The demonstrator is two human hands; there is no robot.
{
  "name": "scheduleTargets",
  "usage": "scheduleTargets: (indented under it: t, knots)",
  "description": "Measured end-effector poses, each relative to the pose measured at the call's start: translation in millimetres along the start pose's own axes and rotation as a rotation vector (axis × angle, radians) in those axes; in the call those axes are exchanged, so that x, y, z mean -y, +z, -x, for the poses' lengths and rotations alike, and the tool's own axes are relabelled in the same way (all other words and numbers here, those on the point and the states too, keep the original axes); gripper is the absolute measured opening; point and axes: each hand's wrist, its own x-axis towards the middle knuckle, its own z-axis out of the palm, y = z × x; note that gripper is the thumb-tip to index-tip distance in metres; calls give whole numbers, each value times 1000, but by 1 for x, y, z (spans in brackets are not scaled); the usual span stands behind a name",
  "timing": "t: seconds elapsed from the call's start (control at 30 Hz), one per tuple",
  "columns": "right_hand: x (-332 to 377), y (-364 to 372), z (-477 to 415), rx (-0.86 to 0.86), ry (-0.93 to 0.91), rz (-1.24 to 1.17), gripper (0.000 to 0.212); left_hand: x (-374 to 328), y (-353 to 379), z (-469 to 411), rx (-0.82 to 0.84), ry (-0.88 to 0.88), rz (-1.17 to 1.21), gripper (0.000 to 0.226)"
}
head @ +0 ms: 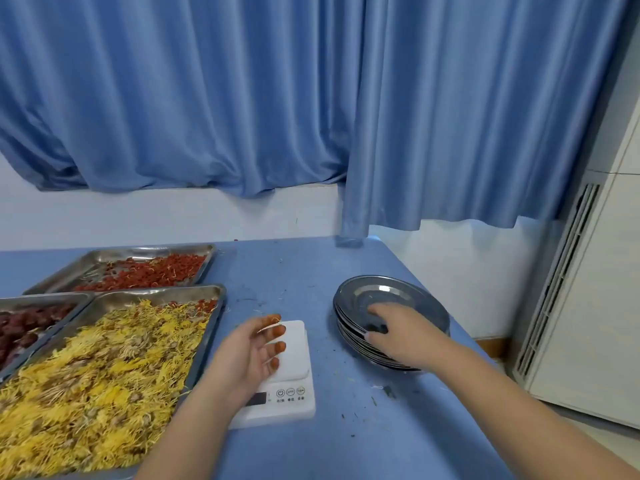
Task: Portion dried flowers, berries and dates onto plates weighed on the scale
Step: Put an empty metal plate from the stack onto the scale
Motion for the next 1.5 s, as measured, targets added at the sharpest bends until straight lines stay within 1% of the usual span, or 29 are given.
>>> scheduleTargets:
  t: [0.03,0.13,0.3,0.43,0.53,0.7,0.8,0.9,0.93,1.0,1.1,1.17,1.27,1.33,1.43,1.5]
  knots:
    - [-1,3,-2,5,-10,51,24,-3,-4,-4,-21,1,-21,21]
    - [-1,7,-4,-28,7,193,22,-11,-20,-17,-66,-34,-63,20]
    - [3,17,-7,-140,-58,291,15,-22,-36,-27,-94,-36,-42,18]
    - [6,16,-8,-180,-38,221,8,-31,-40,-33,-81,-18,-73,19]
    - [7,14,-7,-205,8,134,16,-36,-41,-35,-79,1,-112,18]
    - [13,16,-5,-251,25,68,23,-41,-42,-29,-73,17,-213,21]
    - [19,11,-4,-225,31,35,24,-44,-43,-26,-51,26,-248,22]
    - [23,2,-1,-207,20,9,21,-47,-46,-25,-46,37,-292,22]
    - [24,-1,1,-217,2,42,20,-48,-48,-24,-45,42,-299,22]
    - [26,-6,3,-270,-67,184,17,-50,-54,-25,-49,57,-297,21]
    - [30,-14,3,-393,-172,417,15,-57,-64,-25,-71,88,-268,20]
    - [34,-19,4,-499,-238,485,8,-61,-71,-26,-92,115,-237,20]
    - [37,-19,3,-714,-355,471,20,-59,-84,-24,-138,162,-183,21]
    - [45,-12,3,-816,-431,432,21,-55,-93,-22,-151,160,-132,21]
    - [68,9,5,-882,-546,357,21,-54,-101,-17,-139,125,-34,19]
    - [86,30,7,-879,-603,319,23,-55,-103,-14,-131,141,35,18]
